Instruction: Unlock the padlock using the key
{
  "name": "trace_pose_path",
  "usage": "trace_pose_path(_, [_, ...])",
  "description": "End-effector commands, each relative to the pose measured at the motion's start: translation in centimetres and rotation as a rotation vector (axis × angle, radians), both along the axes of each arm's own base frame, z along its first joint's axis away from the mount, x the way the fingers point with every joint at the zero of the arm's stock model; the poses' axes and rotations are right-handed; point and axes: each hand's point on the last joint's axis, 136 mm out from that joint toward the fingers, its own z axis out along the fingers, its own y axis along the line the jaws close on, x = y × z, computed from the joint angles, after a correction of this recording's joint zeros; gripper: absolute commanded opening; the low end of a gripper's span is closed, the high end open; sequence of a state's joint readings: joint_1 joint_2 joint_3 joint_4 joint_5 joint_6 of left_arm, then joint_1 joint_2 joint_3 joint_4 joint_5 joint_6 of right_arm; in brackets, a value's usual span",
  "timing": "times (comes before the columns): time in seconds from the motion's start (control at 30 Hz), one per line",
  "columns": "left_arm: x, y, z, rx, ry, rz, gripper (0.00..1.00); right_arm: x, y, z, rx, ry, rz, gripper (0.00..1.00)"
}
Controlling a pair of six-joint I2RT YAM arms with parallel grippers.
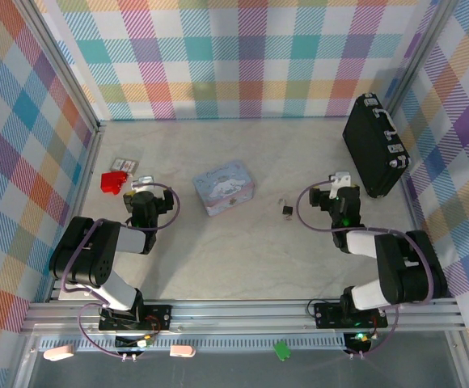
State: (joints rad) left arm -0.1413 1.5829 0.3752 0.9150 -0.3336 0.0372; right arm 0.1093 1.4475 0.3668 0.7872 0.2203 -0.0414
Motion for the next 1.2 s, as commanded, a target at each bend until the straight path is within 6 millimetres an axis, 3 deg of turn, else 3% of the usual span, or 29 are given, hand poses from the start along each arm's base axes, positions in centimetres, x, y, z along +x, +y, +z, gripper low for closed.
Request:
trace_pose_path(0.0, [0.4, 0.2, 0.5, -0.021, -0.017, 0.009, 1.00, 0.7, 0.6, 0.4, 0.069, -0.045, 0.074, 0.97])
trace_pose_path(0.1, [0.4, 0.2, 0.4, -0.022, -0.016, 0.009, 1.00, 1.1, 0.7, -0.2, 0.076, -0.038, 0.084, 0.97])
trace_pose_path(0.23, [0.4, 0.2, 0.5, -0.022, -0.017, 0.008, 1.00, 1.5, -0.7, -0.6, 0.117, 0.004, 0.027, 0.97])
trace_pose_path(0.53, [0.4, 0.2, 0.5, -0.022, -0.017, 0.008, 1.00, 1.5, -0.9, -0.5, 0.115, -0.003, 0.022, 0.99])
trace_pose_path(0.63, [0.4, 0.2, 0.5, -0.022, -0.016, 0.008, 1.00, 1.3, -2.0, -0.4, 0.114, -0.017, -0.052, 0.99])
trace_pose_path(1.17, [0.4, 0.2, 0.4, -0.021, -0.015, 0.008, 1.00, 1.3, -1.8, -0.5, 0.114, -0.014, -0.043, 0.99])
